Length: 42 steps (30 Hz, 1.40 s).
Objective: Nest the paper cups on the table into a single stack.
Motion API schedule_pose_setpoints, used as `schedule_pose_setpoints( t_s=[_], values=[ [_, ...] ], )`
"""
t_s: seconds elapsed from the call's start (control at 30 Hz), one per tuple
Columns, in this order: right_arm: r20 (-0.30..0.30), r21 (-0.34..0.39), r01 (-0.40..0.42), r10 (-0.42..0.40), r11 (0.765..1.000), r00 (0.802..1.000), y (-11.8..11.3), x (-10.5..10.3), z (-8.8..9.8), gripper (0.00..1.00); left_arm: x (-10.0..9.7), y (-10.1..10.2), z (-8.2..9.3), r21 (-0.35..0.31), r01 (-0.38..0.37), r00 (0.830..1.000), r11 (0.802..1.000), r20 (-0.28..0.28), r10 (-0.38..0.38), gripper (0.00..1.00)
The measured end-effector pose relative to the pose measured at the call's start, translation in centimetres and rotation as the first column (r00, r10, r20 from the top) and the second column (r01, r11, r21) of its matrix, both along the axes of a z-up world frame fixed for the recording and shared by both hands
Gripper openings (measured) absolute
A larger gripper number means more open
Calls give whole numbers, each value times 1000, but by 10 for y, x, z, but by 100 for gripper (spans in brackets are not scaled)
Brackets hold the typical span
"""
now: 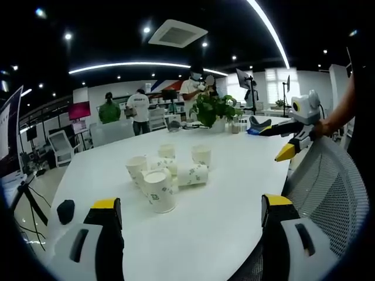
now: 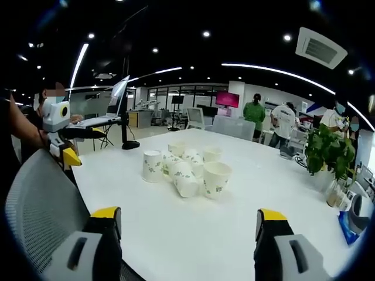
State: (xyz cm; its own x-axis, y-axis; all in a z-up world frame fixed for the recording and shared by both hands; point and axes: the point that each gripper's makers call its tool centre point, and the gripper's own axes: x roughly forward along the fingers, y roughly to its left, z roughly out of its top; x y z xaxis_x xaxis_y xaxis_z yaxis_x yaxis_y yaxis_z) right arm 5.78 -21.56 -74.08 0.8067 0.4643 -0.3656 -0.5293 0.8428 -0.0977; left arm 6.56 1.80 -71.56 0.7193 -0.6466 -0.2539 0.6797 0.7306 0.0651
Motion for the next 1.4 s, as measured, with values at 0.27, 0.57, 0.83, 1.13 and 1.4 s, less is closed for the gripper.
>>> schedule_pose_setpoints(
  t_s=[0.27,0.57,0.83,1.13,1.4],
  values=[
    [-17,-25,-29,29,999,999,4,0,-1,97,2,2,1,-2,-6,1000,1000,7,6,99],
    [-25,-46,-54,53,997,998,2,9,8,93,1,1,2,0,-4,1000,1000,11,4,99],
    [-17,-53,-63,62,997,998,-5,26,18,92,2,4,0,-2,-7,1000,1000,15,7,99],
    [-26,-90,-110,108,990,994,-3,39,23,89,3,6,0,-13,-13,1000,1000,15,13,99],
    [-18,-113,-155,153,982,988,2,55,34,87,2,6,2,-16,-12,1000,1000,19,12,99]
  ],
)
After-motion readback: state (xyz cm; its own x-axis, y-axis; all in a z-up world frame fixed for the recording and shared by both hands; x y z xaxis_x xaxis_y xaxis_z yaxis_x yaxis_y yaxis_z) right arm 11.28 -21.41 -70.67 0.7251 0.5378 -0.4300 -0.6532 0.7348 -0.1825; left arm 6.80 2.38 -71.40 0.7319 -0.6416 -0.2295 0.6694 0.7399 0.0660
